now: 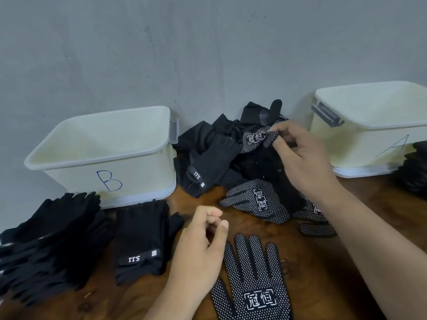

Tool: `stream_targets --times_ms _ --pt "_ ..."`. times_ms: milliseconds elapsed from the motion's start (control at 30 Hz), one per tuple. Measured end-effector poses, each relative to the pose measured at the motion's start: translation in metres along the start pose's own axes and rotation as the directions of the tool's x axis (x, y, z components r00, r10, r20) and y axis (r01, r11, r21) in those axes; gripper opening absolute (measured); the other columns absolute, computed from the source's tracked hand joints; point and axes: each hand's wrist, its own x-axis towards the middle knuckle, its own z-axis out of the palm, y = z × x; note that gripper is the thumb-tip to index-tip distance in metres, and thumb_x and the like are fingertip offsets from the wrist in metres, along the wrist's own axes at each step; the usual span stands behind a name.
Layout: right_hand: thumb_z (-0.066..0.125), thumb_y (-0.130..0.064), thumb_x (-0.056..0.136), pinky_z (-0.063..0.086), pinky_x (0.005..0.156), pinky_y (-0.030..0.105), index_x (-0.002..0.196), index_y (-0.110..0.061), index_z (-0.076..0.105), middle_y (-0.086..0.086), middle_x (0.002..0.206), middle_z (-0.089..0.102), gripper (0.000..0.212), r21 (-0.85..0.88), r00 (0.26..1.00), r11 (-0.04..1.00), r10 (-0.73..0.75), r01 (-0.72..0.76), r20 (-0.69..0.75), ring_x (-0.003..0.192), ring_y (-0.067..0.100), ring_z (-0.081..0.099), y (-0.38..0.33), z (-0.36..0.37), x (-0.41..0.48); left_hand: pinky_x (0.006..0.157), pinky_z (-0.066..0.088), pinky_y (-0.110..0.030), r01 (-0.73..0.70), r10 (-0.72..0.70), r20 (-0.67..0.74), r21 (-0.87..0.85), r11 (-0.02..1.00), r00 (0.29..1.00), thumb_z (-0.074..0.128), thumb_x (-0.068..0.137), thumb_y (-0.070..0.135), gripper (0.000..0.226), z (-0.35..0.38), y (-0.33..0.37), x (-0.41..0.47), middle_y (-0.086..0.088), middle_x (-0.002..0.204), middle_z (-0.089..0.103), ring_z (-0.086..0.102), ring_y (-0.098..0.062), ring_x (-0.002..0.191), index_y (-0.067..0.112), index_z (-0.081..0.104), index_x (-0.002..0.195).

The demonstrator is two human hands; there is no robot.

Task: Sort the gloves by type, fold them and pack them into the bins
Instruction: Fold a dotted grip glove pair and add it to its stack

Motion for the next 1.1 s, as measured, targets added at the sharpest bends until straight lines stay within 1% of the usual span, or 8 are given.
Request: stream_targets --times_ms 133,267,400,567,700,833,1000,1100 --pt "0.055 -0.006 0.106 0.052 0.079 0.029 0.104 -0.031 0.074 -0.010 0.094 0.076 0.032 0.252 0.994 0.962 0.088 -0.102 0.068 0.085 0.008 0.068 -0.010 -0.007 0.004 0.083 0.043 -0.006 0.012 -0.012 0.006 -0.004 1.000 1.000 0.062 0.103 0.042 0.012 -0.001 0.003 0.000 0.027 0.107 0.064 0.059 0.005 0.108 0.041 0.056 0.113" --pt "0.054 -0.016 0.110 0.057 0.086 0.040 0.112 -0.018 0.076 0.010 0.108 0.078 0.023 0.660 0.943 0.682 0.303 -0.314 0.136 0.096 0.026 0.071 -0.028 -0.010 0.008 0.083 0.040 -0.003 0.014 -0.014 0.004 0.011 1.000 1.000 0.062 0.103 0.042 0.011 -0.001 0.004 -0.001 0.028 0.107 0.065 0.057 0.008 0.111 0.041 0.056 0.113" --pt "0.057 -0.029 0.106 0.052 0.109 0.047 0.128 -0.012 0.070 0.006 0.124 0.074 0.031 0.773 0.918 0.512 0.321 -0.374 0.232 0.117 0.028 0.068 -0.034 -0.017 0.012 0.083 0.040 -0.002 0.019 -0.020 0.006 0.028 0.999 1.000 0.062 0.103 0.042 0.012 -0.001 0.004 -0.001 0.027 0.107 0.066 0.057 0.009 0.111 0.042 0.057 0.113" --pt "0.075 0.009 0.089 0.047 0.118 0.040 0.134 -0.023 0.070 -0.003 0.138 0.071 0.056 0.508 0.940 0.817 0.117 -0.275 0.321 0.134 0.015 0.063 -0.024 -0.021 0.012 0.083 0.041 -0.003 0.026 -0.026 -0.007 0.006 1.000 1.000 0.063 0.104 0.037 0.013 -0.001 0.006 -0.002 0.028 0.107 0.065 0.059 0.009 0.110 0.041 0.057 0.115" --pt "0.080 -0.003 0.089 0.043 0.119 0.041 0.131 -0.049 0.068 -0.020 0.138 0.067 0.063 -0.031 0.874 0.986 0.161 -0.165 0.458 0.133 -0.001 0.057 -0.007 -0.028 0.013 0.081 0.040 -0.003 0.017 -0.017 -0.012 -0.014 1.000 1.000 0.064 0.104 0.031 0.019 0.000 0.008 -0.003 0.026 0.105 0.066 0.059 0.006 0.106 0.040 0.055 0.118" --pt "0.074 -0.015 0.096 0.047 0.097 0.031 0.136 -0.051 0.061 -0.021 0.140 0.061 0.055 -0.398 0.912 0.917 0.151 0.014 0.382 0.122 0.008 0.062 -0.003 -0.021 0.003 0.080 0.040 -0.003 0.013 -0.013 -0.003 -0.012 1.000 1.000 0.064 0.103 0.029 0.021 -0.001 0.009 -0.005 0.027 0.104 0.066 0.058 0.004 0.106 0.039 0.055 0.120" --pt "0.067 -0.022 0.098 0.051 0.105 0.046 0.131 -0.043 0.066 -0.015 0.136 0.064 0.039 -0.520 0.952 0.848 0.063 0.107 0.300 0.125 0.018 0.059 0.006 -0.018 0.005 0.081 0.040 -0.003 0.013 -0.013 -0.003 0.001 1.000 1.000 0.064 0.103 0.029 0.022 -0.001 0.008 -0.004 0.028 0.107 0.066 0.058 0.006 0.108 0.039 0.055 0.120" --pt "0.065 -0.017 0.097 0.048 0.105 0.043 0.135 -0.032 0.065 -0.005 0.139 0.062 0.041 -0.620 0.978 0.778 0.038 0.101 0.207 0.128 0.027 0.054 0.014 -0.027 0.010 0.081 0.039 -0.002 0.013 -0.013 -0.003 0.002 1.000 1.000 0.064 0.103 0.030 0.021 -0.001 0.008 -0.003 0.028 0.108 0.066 0.057 0.008 0.109 0.040 0.055 0.119"
